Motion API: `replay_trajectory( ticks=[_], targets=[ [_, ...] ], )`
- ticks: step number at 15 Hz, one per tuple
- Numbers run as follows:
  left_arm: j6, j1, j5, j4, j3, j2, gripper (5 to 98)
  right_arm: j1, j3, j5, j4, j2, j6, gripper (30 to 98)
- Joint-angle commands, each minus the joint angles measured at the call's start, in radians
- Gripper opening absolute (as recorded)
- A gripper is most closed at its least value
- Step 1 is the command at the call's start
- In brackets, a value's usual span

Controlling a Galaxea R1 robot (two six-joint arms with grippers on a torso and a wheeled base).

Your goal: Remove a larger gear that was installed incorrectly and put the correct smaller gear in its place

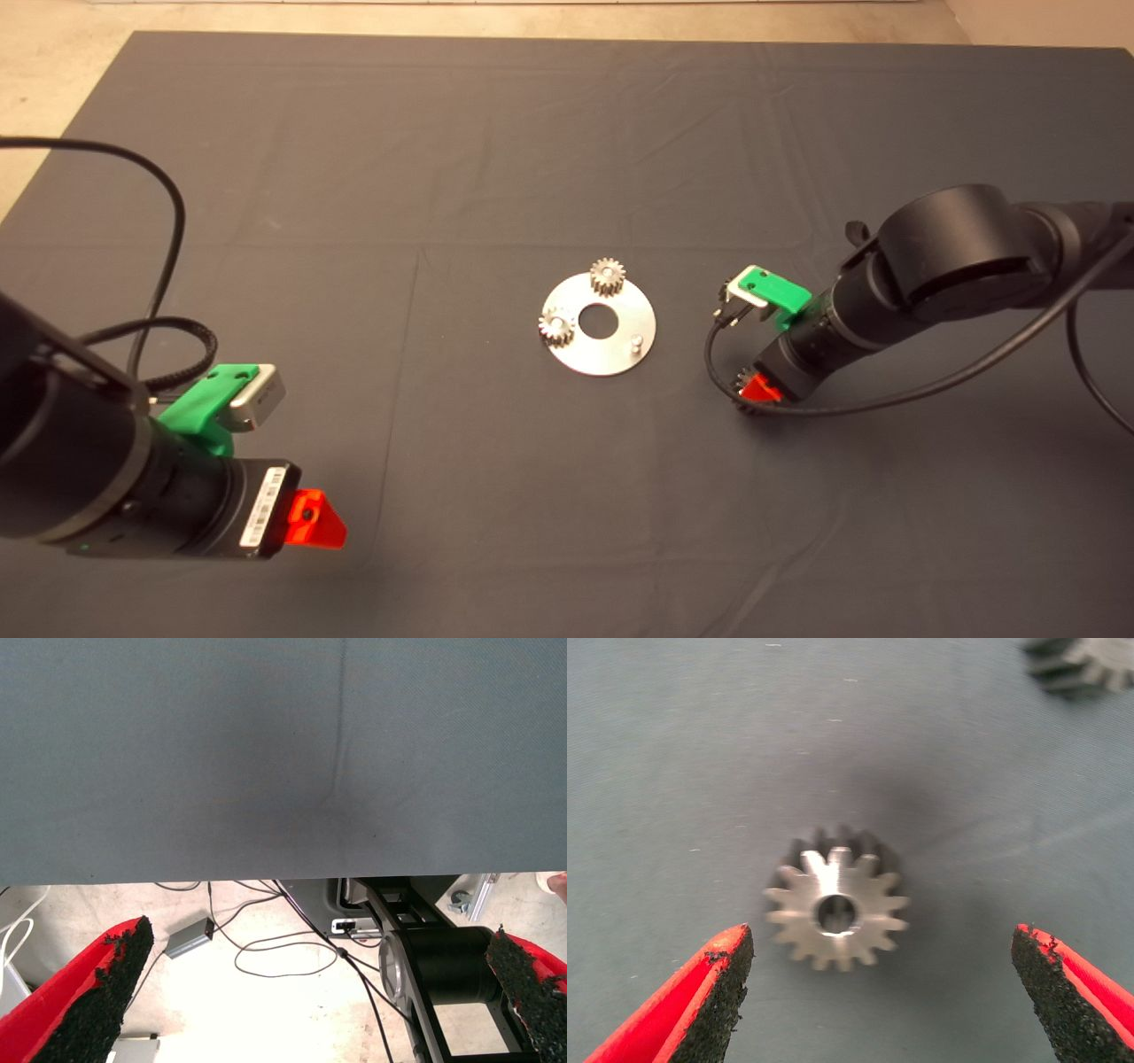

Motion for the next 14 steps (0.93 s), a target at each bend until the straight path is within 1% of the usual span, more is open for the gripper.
replay_trajectory(
  ticks=[1,3,6,10,11,12,14],
  targets=[
    [-0.004,-0.002,0.006,-0.02,0.015,-0.003,97.7,0.033,-0.077,-0.128,0.007,-0.032,0.014,77.4],
    [-0.004,-0.001,0.006,-0.02,0.014,-0.003,97.7,0.033,-0.108,-0.128,0.006,-0.024,0.012,77.5],
    [-0.003,-0.001,0.006,-0.02,0.014,-0.003,97.7,0.033,-0.12,-0.128,0.005,-0.019,0.012,77.4],
    [-0.003,-0.001,0.006,-0.02,0.014,-0.001,97.7,0.033,-0.199,-0.126,0.005,-0.016,0.012,77.5],
    [-0.003,-0.001,0.006,-0.02,0.014,0.0,97.7,0.033,-0.214,-0.09,0.005,-0.018,0.012,77.4],
    [-0.003,-0.001,0.006,-0.02,0.014,-0.001,97.7,0.033,-0.219,-0.064,0.005,-0.016,0.016,77.5],
    [-0.003,-0.001,0.006,-0.02,0.015,-0.001,97.7,0.034,-0.22,-0.04,0.005,-0.013,0.027,77.4]
  ],
)
